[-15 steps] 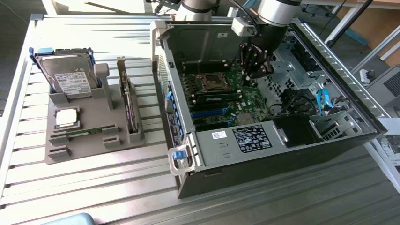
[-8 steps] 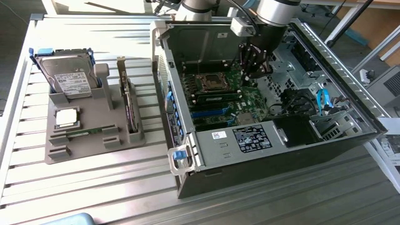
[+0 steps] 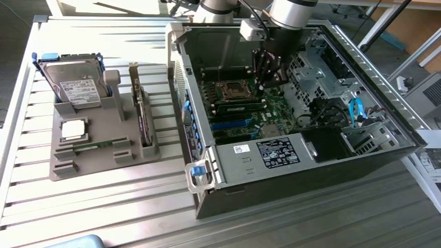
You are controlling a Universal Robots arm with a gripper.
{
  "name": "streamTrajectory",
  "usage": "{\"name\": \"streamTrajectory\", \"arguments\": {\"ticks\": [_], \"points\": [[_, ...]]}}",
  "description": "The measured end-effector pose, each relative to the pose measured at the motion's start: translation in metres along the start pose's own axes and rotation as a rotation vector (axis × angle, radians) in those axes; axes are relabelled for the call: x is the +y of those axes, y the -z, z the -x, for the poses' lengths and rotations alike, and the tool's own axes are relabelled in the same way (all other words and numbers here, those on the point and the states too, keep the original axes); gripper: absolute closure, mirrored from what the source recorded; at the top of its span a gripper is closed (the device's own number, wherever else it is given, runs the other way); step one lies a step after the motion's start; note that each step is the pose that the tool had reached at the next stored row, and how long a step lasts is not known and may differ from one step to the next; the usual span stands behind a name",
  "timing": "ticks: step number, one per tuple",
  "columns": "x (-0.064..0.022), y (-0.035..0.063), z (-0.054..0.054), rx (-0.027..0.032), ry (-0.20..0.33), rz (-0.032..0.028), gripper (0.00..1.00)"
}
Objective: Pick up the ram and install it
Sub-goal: 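Press down the ram until it locks into place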
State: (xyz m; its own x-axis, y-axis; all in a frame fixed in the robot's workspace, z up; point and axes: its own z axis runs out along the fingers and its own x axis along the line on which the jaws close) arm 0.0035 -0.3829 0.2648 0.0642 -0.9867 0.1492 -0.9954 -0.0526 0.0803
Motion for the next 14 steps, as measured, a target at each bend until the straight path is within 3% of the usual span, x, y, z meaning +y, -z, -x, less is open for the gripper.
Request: {"name": "streamTrajectory", "arguments": {"ticks": [7,11,14], "points": [[0.0391,-0.0054,0.003,0.0045,0.000,-0.0004,0.89],[0.0566,-0.0082,0.004,0.0070,-0.001,-0.0003,0.89],[0.0635,-0.0106,0.005,0.0092,-0.001,-0.0001,0.89]]}}
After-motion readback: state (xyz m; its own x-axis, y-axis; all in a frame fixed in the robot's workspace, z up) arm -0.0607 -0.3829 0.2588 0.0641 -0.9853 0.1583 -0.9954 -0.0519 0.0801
